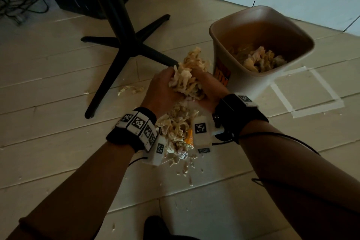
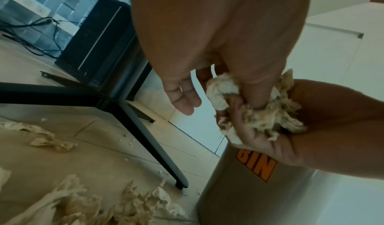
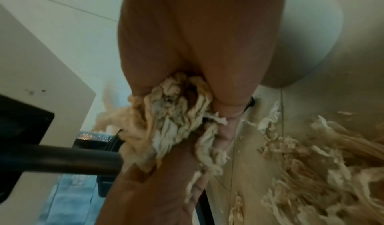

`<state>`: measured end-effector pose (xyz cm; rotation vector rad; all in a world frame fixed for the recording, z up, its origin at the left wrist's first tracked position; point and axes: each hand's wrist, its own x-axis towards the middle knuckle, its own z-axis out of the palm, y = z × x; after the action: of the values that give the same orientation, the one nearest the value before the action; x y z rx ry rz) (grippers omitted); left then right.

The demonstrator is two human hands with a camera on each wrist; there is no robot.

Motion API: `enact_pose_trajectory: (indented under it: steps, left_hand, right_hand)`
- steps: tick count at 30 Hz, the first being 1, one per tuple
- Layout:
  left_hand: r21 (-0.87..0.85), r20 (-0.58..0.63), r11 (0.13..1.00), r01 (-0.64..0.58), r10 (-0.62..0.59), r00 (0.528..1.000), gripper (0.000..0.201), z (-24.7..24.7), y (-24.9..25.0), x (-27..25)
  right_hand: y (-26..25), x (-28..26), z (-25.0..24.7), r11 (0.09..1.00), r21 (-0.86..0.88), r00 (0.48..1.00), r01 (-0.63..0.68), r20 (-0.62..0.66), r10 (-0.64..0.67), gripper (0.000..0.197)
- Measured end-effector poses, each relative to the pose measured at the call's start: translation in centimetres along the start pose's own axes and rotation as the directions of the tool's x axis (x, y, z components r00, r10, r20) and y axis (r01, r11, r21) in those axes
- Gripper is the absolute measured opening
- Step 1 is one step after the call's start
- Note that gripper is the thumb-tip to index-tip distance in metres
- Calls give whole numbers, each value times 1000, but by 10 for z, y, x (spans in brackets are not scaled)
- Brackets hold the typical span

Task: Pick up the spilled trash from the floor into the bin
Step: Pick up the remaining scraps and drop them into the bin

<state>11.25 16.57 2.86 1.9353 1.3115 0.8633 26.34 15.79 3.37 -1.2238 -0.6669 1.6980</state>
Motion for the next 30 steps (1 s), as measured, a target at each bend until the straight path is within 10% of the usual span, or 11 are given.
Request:
enact_pose_trajectory:
  steps: [6, 19, 25, 30]
  left_hand:
    - [-26, 135, 997, -78, 81, 988, 105, -15, 8, -12]
    - [178, -52, 979, -102, 113, 992, 27, 4, 18, -5]
    - [-198, -207, 975, -97, 55, 977, 65, -11, 45, -1]
    - [-244, -216, 959, -145, 92, 972, 46, -11, 55, 13]
  right_hand:
    - [-4, 6, 2, 943, -327, 989, 60, -107, -100, 24]
    - [-30, -20, 4, 998, -55, 985, 32, 171, -22, 42]
    - [-57, -21, 12, 989, 69, 974, 127, 178, -137, 34]
    - [-84, -27, 18, 943, -152, 955, 298, 54, -293, 16]
